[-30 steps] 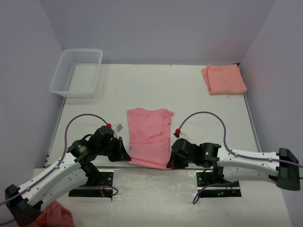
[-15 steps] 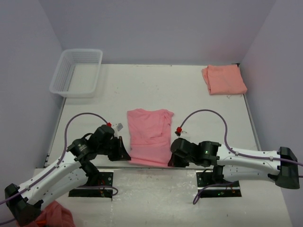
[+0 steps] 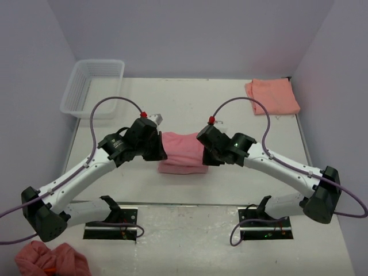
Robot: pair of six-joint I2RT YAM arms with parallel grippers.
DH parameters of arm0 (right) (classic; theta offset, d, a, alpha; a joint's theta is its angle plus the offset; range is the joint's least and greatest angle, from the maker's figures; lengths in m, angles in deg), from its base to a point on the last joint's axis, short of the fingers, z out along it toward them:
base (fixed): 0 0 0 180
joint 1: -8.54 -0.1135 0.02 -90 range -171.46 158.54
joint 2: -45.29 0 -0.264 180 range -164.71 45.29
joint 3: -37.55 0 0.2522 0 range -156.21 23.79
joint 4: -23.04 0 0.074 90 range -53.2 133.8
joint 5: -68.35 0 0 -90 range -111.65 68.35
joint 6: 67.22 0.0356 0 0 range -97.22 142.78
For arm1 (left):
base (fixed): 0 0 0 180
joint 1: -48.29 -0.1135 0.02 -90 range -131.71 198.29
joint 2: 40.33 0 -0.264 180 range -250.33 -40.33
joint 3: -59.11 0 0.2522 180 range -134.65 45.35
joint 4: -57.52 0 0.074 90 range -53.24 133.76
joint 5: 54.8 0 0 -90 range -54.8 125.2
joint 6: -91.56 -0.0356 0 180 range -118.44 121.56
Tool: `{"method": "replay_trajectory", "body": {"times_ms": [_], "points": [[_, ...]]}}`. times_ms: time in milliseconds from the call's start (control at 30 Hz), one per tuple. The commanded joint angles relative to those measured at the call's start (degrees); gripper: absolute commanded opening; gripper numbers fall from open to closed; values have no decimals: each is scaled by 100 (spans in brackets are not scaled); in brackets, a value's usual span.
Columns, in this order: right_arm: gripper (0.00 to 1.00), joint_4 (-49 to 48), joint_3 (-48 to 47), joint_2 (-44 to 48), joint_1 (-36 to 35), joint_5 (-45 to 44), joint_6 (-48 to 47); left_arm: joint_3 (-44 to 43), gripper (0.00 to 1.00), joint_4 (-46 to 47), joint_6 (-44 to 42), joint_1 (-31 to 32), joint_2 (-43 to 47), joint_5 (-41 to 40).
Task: Fold and stack the t-shirts
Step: Fold the long partially folded tshirt into a neat square
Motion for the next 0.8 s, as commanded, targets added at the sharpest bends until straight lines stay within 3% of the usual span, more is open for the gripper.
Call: {"method": "replay_trajectory", "body": {"times_ms": [0, 167, 367, 767], "points": [[0, 129, -826, -378, 574, -238, -1204, -885, 0, 326, -553, -84, -756, -773], [0, -230, -1381, -1308, 1216, 219, -1944, -1633, 0, 571, -993, -636, -1471, -652], [0, -600, -1812, -2127, 1691, 825, -2551, -1441, 0, 1029, -1248, -1358, -1910, -388], [0, -364, -3121, -3428, 2026, 1239, -2824, -1414, 0, 1670, -1327, -1570, -3026, -160]]}}
